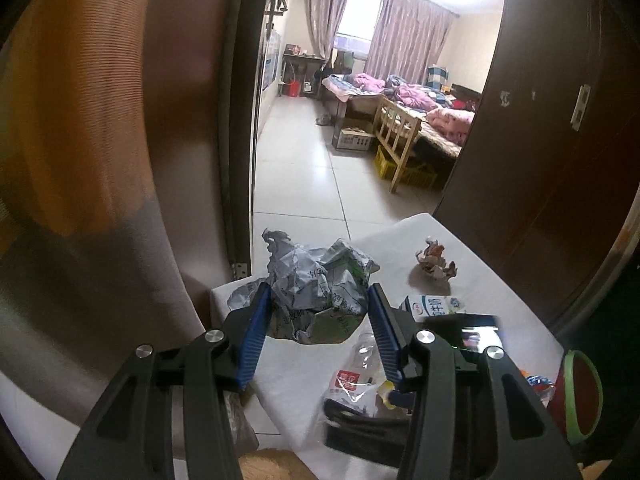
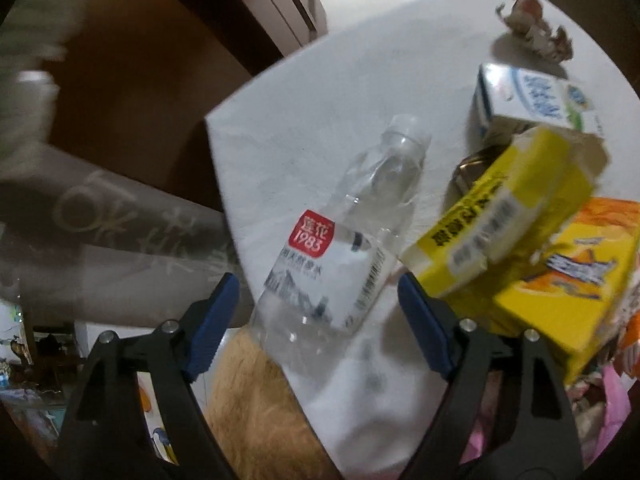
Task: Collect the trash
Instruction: 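Grasp the crumpled foil with the left tool while the right tool grasps the water bottle, then carry the foil and water bottle in both tools toward the green bin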
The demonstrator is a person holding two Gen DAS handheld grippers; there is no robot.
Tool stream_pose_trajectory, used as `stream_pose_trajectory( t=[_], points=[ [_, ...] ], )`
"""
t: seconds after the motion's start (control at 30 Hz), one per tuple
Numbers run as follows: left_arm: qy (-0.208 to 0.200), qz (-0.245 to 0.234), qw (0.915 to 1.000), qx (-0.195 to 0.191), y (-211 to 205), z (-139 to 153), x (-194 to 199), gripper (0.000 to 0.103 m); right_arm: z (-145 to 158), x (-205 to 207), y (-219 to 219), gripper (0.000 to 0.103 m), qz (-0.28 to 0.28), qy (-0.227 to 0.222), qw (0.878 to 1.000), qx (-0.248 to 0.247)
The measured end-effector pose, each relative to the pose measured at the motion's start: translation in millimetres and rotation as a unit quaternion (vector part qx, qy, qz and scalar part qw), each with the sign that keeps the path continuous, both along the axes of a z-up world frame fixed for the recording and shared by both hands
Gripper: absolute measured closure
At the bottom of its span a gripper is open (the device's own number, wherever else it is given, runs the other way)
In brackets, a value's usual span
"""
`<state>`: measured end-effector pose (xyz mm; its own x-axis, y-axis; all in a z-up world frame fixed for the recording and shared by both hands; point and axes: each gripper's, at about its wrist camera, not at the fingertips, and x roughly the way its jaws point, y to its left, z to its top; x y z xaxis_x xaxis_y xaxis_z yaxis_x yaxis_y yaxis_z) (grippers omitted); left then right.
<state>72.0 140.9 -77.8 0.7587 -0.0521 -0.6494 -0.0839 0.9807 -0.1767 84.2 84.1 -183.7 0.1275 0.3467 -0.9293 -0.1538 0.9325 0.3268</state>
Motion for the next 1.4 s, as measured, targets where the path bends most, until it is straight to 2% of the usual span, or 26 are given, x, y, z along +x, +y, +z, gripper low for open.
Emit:
stream_pose_trajectory(
  t=[0.07,0.1,0.17,0.23,0.37,0.47,0.5,0.53,0.57,0.6,0.67,0.77,0.9,0.93,1.03,1.1,1.17,1.2,1.4],
  points=[
    [0.001,0.003,1.0,-0.006,3,0,-3,0.057,-12,7,4,0.022,-0.001,0.016,1.0,-0.014],
    [0.001,0.003,1.0,-0.007,2,0,-3,0.057,-18,9,5,0.032,-0.003,0.023,1.0,-0.013],
    [0.001,0.004,1.0,-0.006,2,0,-4,0.057,-23,9,5,0.037,-0.008,0.03,1.0,0.002],
    [0.001,0.005,1.0,-0.008,2,1,-5,0.057,-15,8,3,0.047,-0.008,0.019,1.0,0.018],
    [-0.002,0.005,0.9999,-0.013,-2,5,-7,0.057,19,2,-20,0.052,-0.026,-0.005,0.996,0.083],
    [-0.009,0.001,0.9999,-0.012,-8,11,-9,0.057,51,-4,-48,0.063,-0.041,-0.038,0.991,0.123],
    [-0.011,-0.001,0.9999,-0.012,-12,12,-10,0.057,63,-7,-62,0.068,-0.049,-0.05,0.988,0.137],
    [-0.014,-0.004,0.9998,-0.015,-15,14,-13,0.057,72,-9,-72,0.083,-0.055,-0.06,0.986,0.149],
    [-0.014,-0.007,0.9997,-0.02,-16,15,-16,0.057,83,-13,-87,0.091,-0.063,-0.072,0.982,0.163],
    [-0.014,-0.009,0.9996,-0.024,-18,16,-16,0.057,90,-16,-99,0.095,-0.068,-0.079,0.98,0.171],
    [-0.01,-0.014,0.9991,-0.038,-25,15,-15,0.057,106,-21,-119,0.096,-0.071,-0.095,0.976,0.182],
    [0.003,-0.022,0.9988,-0.043,-35,9,-12,0.057,117,-30,-137,0.093,-0.067,-0.116,0.981,0.138],
    [0.029,-0.014,0.9991,-0.026,-43,-10,-6,0.056,112,-41,-135,0.056,-0.033,-0.127,0.987,0.088],
    [0.046,-0.007,0.9986,-0.026,-40,-20,-7,0.056,111,-44,-128,0.051,-0.017,-0.13,0.989,0.075],
    [0.059,0.002,0.9977,-0.035,-36,-26,-11,0.056,99,-54,-107,0.049,0.047,-0.131,0.99,0.036],
    [0.046,0.007,0.9987,-0.022,-37,-18,-13,0.056,91,-63,-92,0.048,0.097,-0.122,0.988,0.018],
    [0.035,0.009,0.9991,-0.022,-34,-11,-15,0.056,76,-68,-71,0.044,0.145,-0.099,0.984,0.002],
    [0.03,0.009,0.9992,-0.024,-33,-7,-16,0.056,67,-69,-65,0.041,0.161,-0.092,0.983,-0.006],
    [0.013,0.01,0.9996,-0.023,-25,3,-24,0.056,7,-74,-30,0.04,0.232,-0.026,0.969,-0.08]
  ],
)
